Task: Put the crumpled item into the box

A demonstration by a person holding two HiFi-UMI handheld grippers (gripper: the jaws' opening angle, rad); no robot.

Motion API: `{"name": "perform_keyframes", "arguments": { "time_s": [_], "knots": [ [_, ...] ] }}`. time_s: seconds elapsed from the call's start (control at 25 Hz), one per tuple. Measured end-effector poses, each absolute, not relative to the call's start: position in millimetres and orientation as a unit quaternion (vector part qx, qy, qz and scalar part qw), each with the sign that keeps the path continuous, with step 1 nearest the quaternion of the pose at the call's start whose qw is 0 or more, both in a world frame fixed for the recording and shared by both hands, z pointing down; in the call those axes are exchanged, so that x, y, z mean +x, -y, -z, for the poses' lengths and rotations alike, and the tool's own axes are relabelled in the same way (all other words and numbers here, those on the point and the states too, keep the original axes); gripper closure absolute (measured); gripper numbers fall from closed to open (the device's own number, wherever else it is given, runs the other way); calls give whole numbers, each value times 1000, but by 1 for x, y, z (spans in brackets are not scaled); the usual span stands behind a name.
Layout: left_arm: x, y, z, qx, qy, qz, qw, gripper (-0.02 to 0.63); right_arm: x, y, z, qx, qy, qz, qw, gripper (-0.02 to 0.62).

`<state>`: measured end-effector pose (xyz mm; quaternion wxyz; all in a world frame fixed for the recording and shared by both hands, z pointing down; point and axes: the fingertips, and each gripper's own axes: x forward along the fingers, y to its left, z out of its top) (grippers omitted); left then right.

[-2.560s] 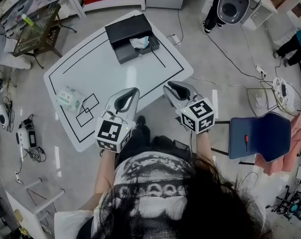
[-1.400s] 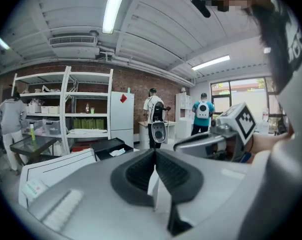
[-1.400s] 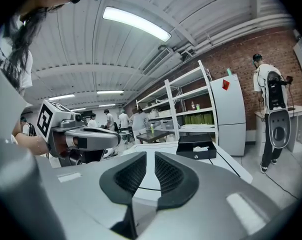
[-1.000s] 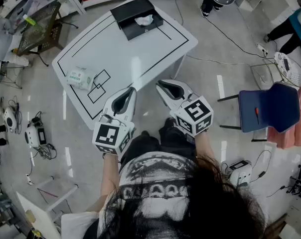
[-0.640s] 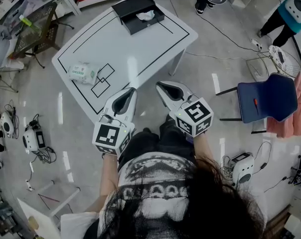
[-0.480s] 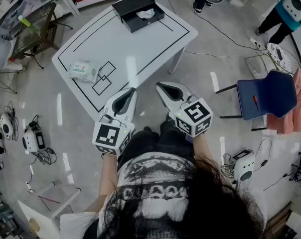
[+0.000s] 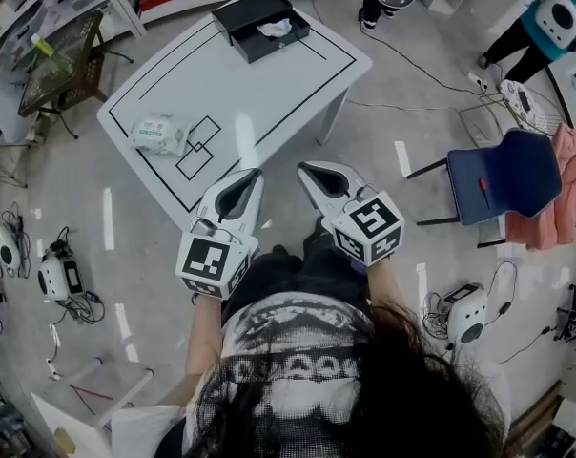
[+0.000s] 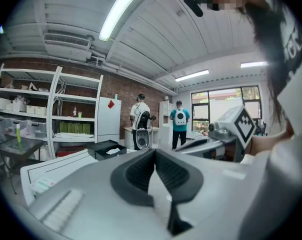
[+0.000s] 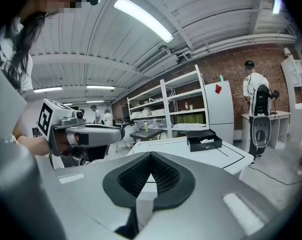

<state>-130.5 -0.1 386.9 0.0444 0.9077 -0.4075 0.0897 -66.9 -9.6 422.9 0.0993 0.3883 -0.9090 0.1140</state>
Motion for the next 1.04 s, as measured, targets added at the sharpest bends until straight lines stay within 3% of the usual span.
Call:
{"name": "perform_keyframes", "arguments": {
  "time_s": [1.04],
  "knots": [
    [-134,-18,-384,912,403,-71,35,606,-74,-12,-423,389,909,-98,113,598]
  ]
}}
